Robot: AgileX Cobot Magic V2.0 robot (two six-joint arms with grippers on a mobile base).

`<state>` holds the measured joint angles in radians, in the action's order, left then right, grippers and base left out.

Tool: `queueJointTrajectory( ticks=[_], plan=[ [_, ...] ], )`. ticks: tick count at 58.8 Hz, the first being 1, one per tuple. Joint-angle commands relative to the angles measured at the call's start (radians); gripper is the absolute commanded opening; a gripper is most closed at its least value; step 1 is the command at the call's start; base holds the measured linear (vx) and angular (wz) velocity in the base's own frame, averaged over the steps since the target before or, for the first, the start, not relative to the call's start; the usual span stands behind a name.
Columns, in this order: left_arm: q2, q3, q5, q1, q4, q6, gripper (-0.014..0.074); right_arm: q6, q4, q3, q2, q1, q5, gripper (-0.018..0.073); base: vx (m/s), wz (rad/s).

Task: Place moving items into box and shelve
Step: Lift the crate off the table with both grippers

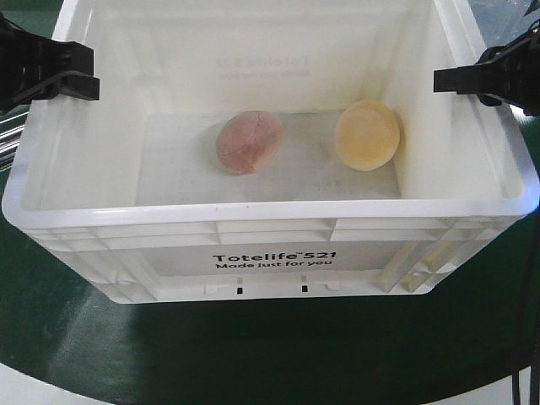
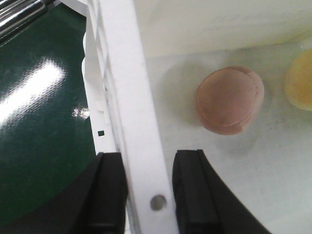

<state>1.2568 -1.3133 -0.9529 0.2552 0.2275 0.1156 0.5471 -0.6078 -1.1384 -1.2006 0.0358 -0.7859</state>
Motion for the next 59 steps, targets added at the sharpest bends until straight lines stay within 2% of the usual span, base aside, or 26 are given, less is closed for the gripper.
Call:
queueJointTrajectory(
  ticks=[1,59],
  plan=[
    [-0.036,-0.051,0.143,0.004,0.069,-0.010,-0.0006,0.044,-0.099,-0.049,0.041,0.004,0.046,-0.0006,0.00,0.00],
    [-0.036,-0.051,0.141,0.004,0.069,-0.010,-0.0006,0.044,-0.099,-0.049,0.041,0.004,0.045,-0.0006,0.00,0.00]
  ],
)
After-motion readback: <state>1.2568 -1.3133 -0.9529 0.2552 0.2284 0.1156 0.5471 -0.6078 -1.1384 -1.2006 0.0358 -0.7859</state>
